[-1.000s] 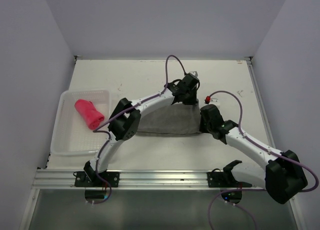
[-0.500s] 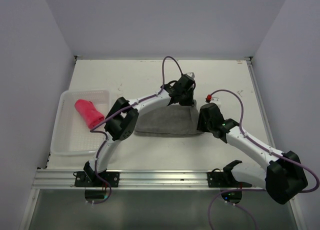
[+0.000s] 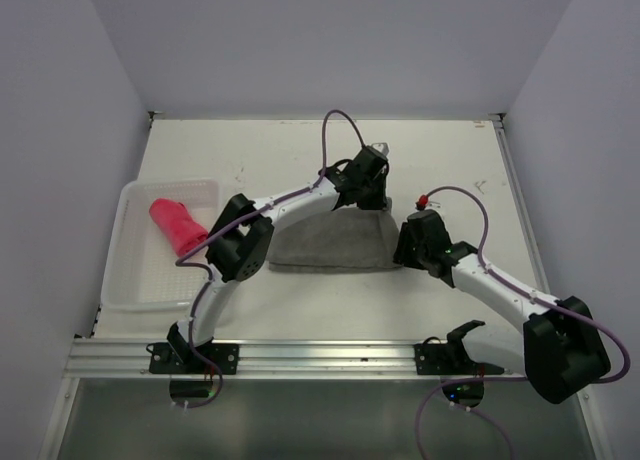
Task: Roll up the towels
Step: Roll the towel
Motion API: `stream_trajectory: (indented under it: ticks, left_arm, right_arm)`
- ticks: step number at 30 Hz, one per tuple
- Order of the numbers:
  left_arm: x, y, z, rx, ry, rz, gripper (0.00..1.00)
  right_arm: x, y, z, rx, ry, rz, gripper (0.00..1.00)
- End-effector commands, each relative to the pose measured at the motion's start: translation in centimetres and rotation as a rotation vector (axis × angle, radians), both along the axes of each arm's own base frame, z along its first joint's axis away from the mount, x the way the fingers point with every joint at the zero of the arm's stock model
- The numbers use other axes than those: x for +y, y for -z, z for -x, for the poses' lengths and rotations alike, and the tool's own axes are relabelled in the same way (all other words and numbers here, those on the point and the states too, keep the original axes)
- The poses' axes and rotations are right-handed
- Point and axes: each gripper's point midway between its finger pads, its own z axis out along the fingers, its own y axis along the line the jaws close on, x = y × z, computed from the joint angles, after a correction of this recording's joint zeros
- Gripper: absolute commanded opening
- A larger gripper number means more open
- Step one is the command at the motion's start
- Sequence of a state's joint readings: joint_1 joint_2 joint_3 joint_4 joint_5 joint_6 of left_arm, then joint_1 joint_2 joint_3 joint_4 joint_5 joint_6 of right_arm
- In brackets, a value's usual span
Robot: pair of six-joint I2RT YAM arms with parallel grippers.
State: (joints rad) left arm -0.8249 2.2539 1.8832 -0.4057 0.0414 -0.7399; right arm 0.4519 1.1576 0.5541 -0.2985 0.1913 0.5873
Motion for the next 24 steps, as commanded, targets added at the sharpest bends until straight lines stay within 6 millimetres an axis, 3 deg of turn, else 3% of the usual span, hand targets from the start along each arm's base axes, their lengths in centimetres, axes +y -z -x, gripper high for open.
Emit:
stream_trajectory:
  ticks: [1, 3, 7, 10, 14, 24]
  left_arm:
    - [0.2, -4.5, -1.2, -0.08, -0.001, 0.074, 0.0]
    - [0.2, -4.4, -1.2, -0.082, 0.002, 0.074, 0.0]
    - [0.2, -4.1, -1.5, -0.079, -0.002, 0.077, 0.0]
    - [0.1, -4.1, -1.9, -0.089, -0.008, 0.084, 0.0]
    - [-0.3, -4.2, -2.4, -0.096, -0.002, 0.115, 0.0]
    - [-0.7, -3.7, -2.8, -0.094, 0.012, 0.141, 0.0]
  right_arm:
    - [1.5, -0.8, -0.9, -0.048, -0.023, -0.085, 0.43]
    - [1.6, -0.8, -0.8, -0.051, -0.031, -0.096, 0.35]
    - [1.9, -1.8, -0.9, -0.096, -0.06, -0.107, 0.11]
    - [1.4, -2.0, -0.7, -0.105, -0.066, -0.083, 0.02]
    - [0.4, -1.9, -0.4, -0.106, -0.07, -0.019, 0.0]
    - [0.1, -2.3, 0.0, -0.124, -0.115, 0.109, 0.0]
